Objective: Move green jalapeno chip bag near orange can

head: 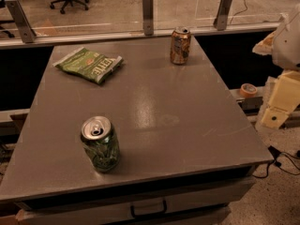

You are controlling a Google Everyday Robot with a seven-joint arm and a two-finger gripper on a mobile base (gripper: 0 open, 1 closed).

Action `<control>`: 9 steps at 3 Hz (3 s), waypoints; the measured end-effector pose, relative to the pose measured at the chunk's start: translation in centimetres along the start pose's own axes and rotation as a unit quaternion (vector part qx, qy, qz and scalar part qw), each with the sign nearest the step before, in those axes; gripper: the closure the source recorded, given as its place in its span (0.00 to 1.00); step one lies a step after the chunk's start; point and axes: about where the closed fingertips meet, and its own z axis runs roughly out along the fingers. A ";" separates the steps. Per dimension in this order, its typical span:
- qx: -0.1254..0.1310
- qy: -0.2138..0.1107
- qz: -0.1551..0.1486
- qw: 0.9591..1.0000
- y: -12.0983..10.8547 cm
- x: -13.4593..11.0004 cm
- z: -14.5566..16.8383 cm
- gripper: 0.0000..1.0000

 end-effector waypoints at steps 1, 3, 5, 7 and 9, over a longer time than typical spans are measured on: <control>0.000 0.000 0.000 1.000 0.0 0.0 0.0 0.00; 0.009 -0.069 -0.063 0.996 -2.2 -11.0 5.6 0.00; 0.039 -0.128 -0.100 0.986 -4.1 -21.3 6.7 0.00; 0.030 -0.204 -0.089 0.974 -5.9 -27.7 9.8 0.00; -0.002 -0.260 -0.046 0.964 -8.6 -36.0 16.1 0.00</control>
Offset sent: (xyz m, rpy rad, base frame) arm 0.0619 0.1013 -0.0514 0.1264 -0.0235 0.1528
